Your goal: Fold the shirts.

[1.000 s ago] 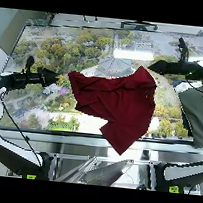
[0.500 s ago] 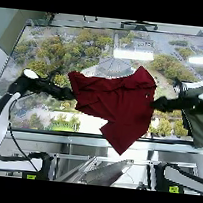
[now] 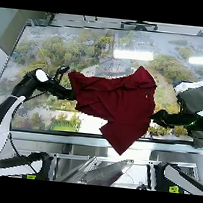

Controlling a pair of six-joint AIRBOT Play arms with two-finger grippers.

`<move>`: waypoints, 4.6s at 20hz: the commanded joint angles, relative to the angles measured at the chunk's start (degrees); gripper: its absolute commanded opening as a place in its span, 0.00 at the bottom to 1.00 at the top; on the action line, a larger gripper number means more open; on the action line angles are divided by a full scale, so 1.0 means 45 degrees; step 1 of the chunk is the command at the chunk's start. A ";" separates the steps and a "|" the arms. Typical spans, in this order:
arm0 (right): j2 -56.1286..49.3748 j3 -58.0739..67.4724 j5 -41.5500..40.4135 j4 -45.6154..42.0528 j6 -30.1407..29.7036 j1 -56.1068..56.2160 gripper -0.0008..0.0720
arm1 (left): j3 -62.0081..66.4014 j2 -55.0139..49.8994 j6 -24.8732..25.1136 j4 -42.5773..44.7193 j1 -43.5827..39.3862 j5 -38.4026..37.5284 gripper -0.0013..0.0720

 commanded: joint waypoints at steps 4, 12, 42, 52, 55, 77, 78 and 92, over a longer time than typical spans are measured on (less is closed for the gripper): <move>0.0044 -0.1190 -0.0316 -0.0792 0.1151 -0.0019 0.62 | -0.0981 0.0029 0.0204 -0.0578 -0.0389 0.0228 0.49; 0.0019 -0.1870 -0.0704 -0.0782 0.1083 -0.0015 0.62 | -0.0466 -0.1156 0.0374 -0.0491 -0.1880 0.0860 0.49; 0.5178 1.2794 0.2229 1.2390 -0.1292 -0.4201 0.04 | 0.8471 0.6810 0.1161 -1.2230 0.9117 -0.1292 0.05; 0.2501 1.3760 0.0520 0.5168 -0.1039 0.0398 0.04 | 0.4386 0.5833 0.2720 -0.8378 0.6125 -0.0078 0.05; -0.0083 1.3464 -0.0724 0.1632 -0.0578 0.2832 0.04 | 0.3220 0.3478 0.2720 -0.5620 0.3541 0.2676 0.05; -0.5367 1.3318 0.0976 -0.1491 0.0913 0.2720 0.41 | 0.8811 -0.5085 0.1477 -0.4483 0.5236 -0.3721 0.02; -0.5144 1.2968 0.1705 -0.2186 0.1010 0.2501 0.41 | 0.7907 -0.4639 0.1545 -0.4464 0.5440 -0.4133 0.02; -0.2385 0.4289 0.0180 -0.0937 -0.1112 0.0311 0.41 | -0.1413 -0.2239 0.3934 -0.2905 0.7650 -0.2720 0.48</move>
